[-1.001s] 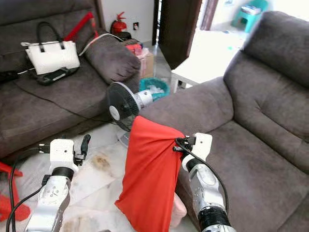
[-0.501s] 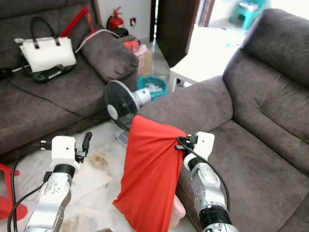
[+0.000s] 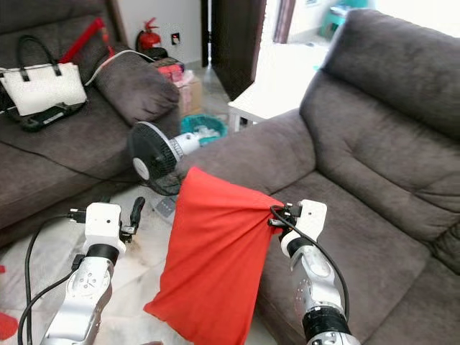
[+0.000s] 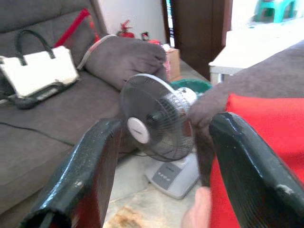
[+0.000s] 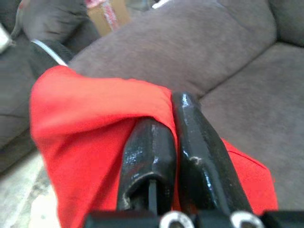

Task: Move the pillow to the sofa from floor

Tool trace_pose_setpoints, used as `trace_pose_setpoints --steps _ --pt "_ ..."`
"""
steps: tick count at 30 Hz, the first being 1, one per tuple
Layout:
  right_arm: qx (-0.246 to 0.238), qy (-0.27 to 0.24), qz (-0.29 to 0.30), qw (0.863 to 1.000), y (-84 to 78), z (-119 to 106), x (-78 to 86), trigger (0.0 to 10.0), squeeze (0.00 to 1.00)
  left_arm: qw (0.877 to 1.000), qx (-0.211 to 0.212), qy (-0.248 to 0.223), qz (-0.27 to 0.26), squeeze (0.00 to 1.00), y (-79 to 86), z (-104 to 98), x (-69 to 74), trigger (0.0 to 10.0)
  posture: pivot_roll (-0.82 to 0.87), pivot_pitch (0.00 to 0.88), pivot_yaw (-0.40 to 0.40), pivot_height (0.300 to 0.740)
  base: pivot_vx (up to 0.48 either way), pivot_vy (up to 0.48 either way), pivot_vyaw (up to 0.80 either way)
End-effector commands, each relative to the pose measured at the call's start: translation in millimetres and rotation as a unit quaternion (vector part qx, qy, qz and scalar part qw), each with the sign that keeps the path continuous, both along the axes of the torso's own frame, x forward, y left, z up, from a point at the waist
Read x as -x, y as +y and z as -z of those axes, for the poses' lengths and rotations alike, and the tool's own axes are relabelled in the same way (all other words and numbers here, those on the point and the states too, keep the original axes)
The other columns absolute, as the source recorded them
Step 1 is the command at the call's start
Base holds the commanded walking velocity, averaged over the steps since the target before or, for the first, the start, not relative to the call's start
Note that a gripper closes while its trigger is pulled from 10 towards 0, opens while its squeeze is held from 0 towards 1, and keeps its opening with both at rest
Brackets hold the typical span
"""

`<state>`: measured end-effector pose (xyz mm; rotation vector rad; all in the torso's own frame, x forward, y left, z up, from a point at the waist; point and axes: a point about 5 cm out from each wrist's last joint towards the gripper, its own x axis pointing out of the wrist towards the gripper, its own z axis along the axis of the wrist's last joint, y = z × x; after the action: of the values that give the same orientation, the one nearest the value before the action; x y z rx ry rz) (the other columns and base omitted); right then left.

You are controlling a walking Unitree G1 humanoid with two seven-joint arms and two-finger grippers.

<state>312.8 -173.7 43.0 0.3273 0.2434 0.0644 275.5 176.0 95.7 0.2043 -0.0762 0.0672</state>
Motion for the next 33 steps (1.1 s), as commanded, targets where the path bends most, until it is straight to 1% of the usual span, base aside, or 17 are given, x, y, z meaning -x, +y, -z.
trace_pose_setpoints --steps 1,2,6,9,23,25,29,33 --pt "0.012 -0.079 0.030 0.996 -14.6 -31 -14.4 10.0 0.00 1.000 0.002 -0.001 -0.003 0.00 0.8 1 1.3 10.0 0.15 0.009 -0.064 0.740 0.000 -0.285 0.00" --pt "0.013 -0.078 0.033 0.996 -15.4 -31 -14.4 10.0 0.00 1.000 0.001 -0.002 -0.001 0.00 0.2 0 1.1 10.0 0.15 0.007 -0.064 0.740 0.000 0.000 -0.80" --pt "0.017 -0.075 0.042 0.996 -17.7 -30 -14.4 10.0 0.00 1.000 0.001 -0.003 0.000 0.00 -1.2 0 0.8 10.0 0.15 0.003 -0.064 0.740 0.000 0.000 0.00" --pt "0.022 -0.069 0.059 0.996 -23.1 -28 -13.6 10.0 0.00 1.000 0.000 -0.005 0.002 0.00 -1.7 0 1.0 10.0 0.15 0.000 -0.062 0.740 0.000 0.000 0.00" --pt "0.031 -0.059 0.078 0.995 -27.1 -23 -11.4 10.0 0.00 1.000 -0.007 -0.006 0.014 0.00 -5.4 -1 0.1 10.0 0.15 0.000 -0.060 0.740 0.000 0.000 0.00" --pt "0.031 -0.059 0.078 0.995 -27.0 -23 -11.4 10.0 0.00 1.000 -0.017 -0.005 0.018 0.00 -6.4 0 -0.2 10.0 0.15 0.000 -0.060 0.740 0.000 -0.480 -0.80" --pt "0.030 -0.060 0.078 0.995 -26.8 -23 -11.4 10.0 0.00 1.000 -0.010 -0.007 0.017 0.00 -6.4 0 0.1 10.0 0.15 0.000 -0.059 0.740 0.000 -0.480 -0.80" --pt "0.030 -0.060 0.081 0.994 -27.2 -22 -11.4 10.0 0.00 1.000 -0.011 -0.008 0.019 0.00 -6.5 -1 -0.1 10.0 0.15 0.003 -0.059 0.740 0.000 -0.282 -0.80"
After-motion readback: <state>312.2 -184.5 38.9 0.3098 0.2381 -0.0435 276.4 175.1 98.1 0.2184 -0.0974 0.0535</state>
